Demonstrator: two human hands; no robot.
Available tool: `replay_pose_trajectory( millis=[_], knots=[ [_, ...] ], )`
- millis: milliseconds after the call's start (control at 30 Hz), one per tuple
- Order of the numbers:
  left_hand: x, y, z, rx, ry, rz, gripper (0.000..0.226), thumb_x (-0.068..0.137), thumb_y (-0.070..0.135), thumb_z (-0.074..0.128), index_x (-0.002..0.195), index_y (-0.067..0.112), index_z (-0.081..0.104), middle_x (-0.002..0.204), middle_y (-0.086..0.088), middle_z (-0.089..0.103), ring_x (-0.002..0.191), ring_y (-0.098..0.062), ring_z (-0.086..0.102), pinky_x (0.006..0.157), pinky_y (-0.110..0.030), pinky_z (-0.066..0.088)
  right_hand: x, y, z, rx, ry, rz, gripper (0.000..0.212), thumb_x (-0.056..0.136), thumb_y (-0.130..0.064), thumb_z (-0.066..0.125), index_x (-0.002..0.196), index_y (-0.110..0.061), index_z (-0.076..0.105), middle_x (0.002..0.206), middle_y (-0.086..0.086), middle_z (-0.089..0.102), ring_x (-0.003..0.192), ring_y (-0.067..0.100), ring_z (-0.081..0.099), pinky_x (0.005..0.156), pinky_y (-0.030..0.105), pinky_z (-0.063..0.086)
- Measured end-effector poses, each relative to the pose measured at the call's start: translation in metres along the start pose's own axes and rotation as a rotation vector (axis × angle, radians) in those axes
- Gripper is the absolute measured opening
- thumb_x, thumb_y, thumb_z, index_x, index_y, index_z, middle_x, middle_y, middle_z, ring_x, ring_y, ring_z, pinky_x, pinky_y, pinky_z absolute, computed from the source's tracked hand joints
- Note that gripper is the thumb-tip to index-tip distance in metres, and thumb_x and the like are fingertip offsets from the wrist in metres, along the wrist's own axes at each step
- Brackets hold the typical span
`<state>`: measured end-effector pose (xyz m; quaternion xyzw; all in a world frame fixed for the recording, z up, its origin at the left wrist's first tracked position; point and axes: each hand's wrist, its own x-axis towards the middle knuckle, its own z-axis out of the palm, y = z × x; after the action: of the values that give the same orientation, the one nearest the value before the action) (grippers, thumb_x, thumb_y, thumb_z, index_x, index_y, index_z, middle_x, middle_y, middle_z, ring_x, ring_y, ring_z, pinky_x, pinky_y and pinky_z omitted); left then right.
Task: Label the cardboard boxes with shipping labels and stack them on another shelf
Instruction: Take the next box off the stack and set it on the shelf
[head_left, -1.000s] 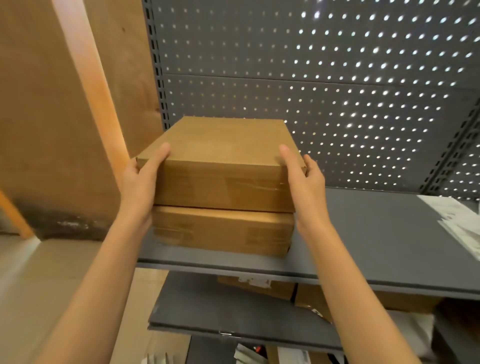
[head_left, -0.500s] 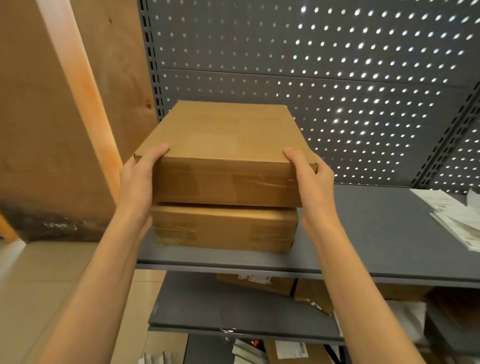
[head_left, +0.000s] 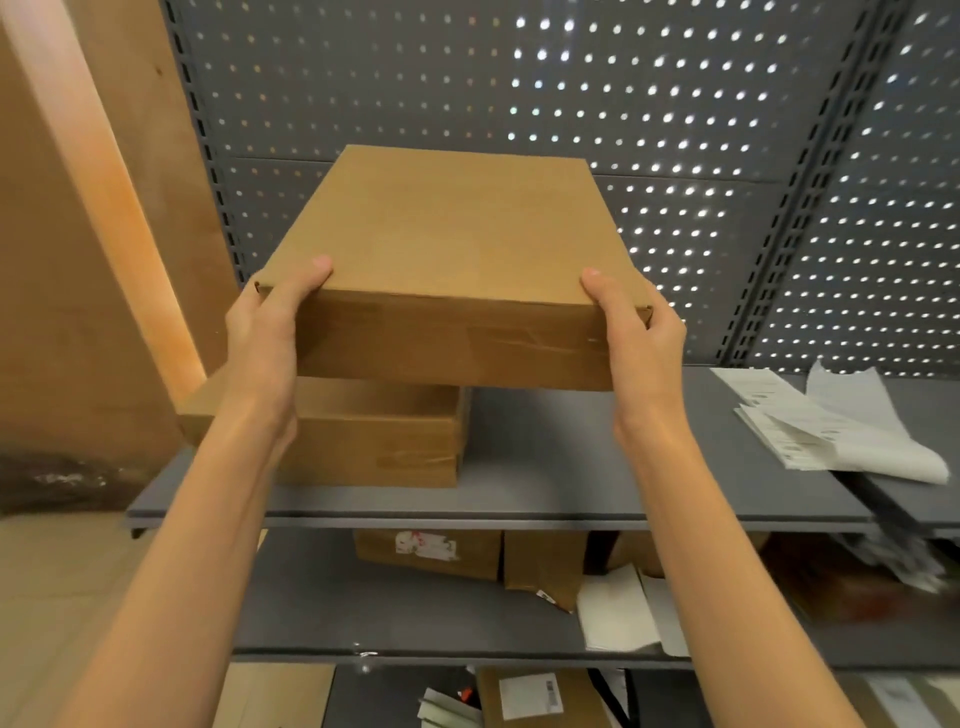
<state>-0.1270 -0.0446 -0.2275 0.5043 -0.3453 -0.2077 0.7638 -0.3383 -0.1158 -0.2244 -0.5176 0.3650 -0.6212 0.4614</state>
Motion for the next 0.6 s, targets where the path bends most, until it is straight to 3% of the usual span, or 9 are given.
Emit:
replay_pose_trajectory(
  millis=[133, 300, 467, 600],
  knots=[
    [-0.025, -0.005, 0.043, -0.012, -0.014, 0.006, 0.036, 0.070, 0.043, 0.063, 0.099, 0.022, 0.060, 0.088, 0.015, 0.060, 0.080, 0.001, 0.056, 0.068, -0.018, 0.040, 0.014, -0.010, -0.050, -0.010, -0.008, -0.019, 0.035, 0.085, -0.031, 0.066, 0.117, -0.016, 0.064, 0.103, -0.008, 0.068, 0.090, 0.003, 0.062, 0.072, 0.015, 0.045],
    [-0.055, -0.017, 0.091, 0.000, -0.011, -0.004, 0.038, 0.069, 0.045, 0.062, 0.101, 0.023, 0.062, 0.091, 0.015, 0.061, 0.083, 0.001, 0.055, 0.072, -0.022, 0.040, 0.030, -0.014, -0.107, -0.021, -0.018, -0.031, 0.054, 0.073, -0.041, 0.066, 0.120, -0.015, 0.062, 0.105, -0.007, 0.069, 0.091, 0.002, 0.063, 0.071, 0.014, 0.045],
    [-0.078, -0.032, 0.131, -0.010, -0.034, -0.052, 0.027, 0.069, 0.041, 0.064, 0.091, 0.025, 0.062, 0.084, 0.016, 0.061, 0.075, 0.003, 0.058, 0.066, -0.017, 0.042, 0.043, -0.006, -0.153, -0.018, -0.013, 0.014, 0.050, 0.079, -0.036, 0.068, 0.124, -0.016, 0.059, 0.108, -0.007, 0.067, 0.095, 0.005, 0.062, 0.074, 0.018, 0.047],
    [-0.089, -0.048, 0.149, 0.014, -0.059, -0.102, 0.029, 0.076, 0.040, 0.064, 0.100, 0.024, 0.061, 0.091, 0.014, 0.060, 0.083, -0.001, 0.054, 0.065, -0.018, 0.043, 0.051, 0.009, -0.178, -0.034, 0.014, 0.049, 0.051, 0.083, -0.033, 0.068, 0.129, -0.015, 0.055, 0.117, -0.003, 0.064, 0.102, 0.007, 0.061, 0.073, 0.015, 0.047]
  ],
)
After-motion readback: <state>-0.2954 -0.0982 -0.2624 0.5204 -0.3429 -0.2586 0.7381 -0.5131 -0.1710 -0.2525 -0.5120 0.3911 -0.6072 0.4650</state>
